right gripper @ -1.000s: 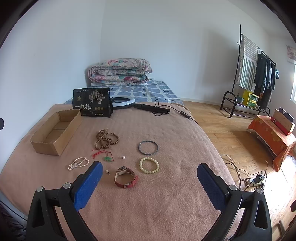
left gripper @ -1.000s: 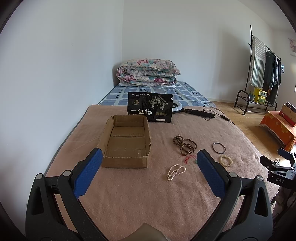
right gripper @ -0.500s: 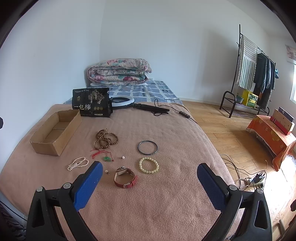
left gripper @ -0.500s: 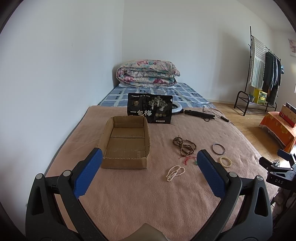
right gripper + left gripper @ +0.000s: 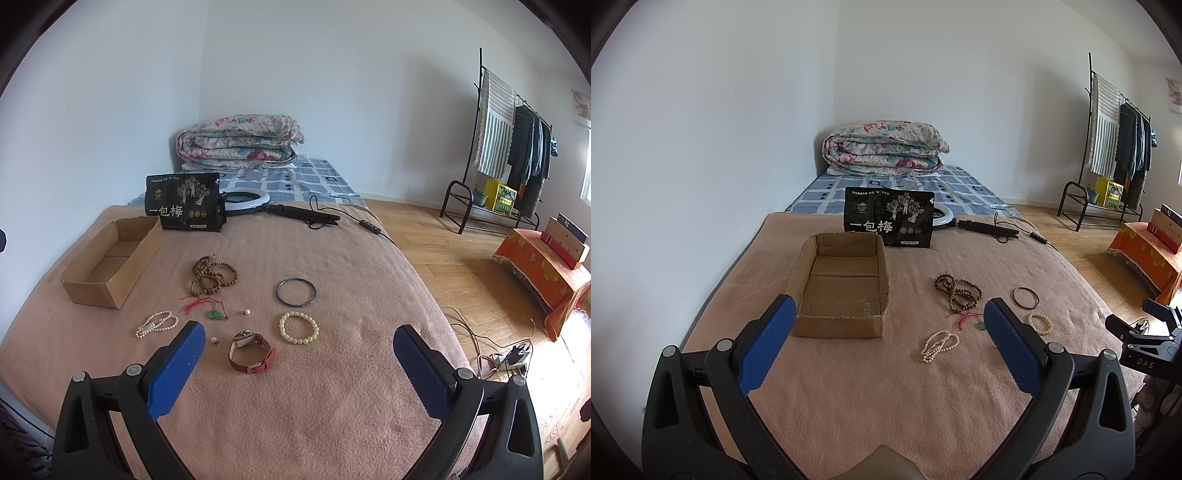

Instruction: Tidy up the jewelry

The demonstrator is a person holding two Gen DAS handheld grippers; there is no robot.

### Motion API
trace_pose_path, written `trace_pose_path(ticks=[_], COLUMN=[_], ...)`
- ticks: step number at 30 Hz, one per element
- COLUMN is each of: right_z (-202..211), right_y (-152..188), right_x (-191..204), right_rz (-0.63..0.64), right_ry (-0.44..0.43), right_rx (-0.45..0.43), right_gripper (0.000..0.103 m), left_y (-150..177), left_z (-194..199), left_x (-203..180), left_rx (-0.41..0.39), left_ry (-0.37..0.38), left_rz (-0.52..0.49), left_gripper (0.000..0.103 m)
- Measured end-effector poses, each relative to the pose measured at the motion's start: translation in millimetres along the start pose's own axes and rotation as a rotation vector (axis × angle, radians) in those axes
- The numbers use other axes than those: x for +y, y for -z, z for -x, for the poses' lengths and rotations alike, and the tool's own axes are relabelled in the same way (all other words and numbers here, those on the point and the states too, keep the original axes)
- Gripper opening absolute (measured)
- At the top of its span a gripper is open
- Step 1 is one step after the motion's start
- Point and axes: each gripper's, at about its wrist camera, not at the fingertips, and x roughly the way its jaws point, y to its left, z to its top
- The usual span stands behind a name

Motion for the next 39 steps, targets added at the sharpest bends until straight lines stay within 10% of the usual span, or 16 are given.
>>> trace_pose_path(ticks=[39], right_z=[-4.2], right_y=[3.2], right_x=[-3.4], right_rz=[-0.01], right_ry=[0.002], right_rx=[0.016], right_gripper=[0.103], left_y=[5.7], left_z=[8.6], left_x=[-3.6], left_rx=[0.04], left_ry=[-0.001], left_rz=[0.001], left_gripper=[0.103])
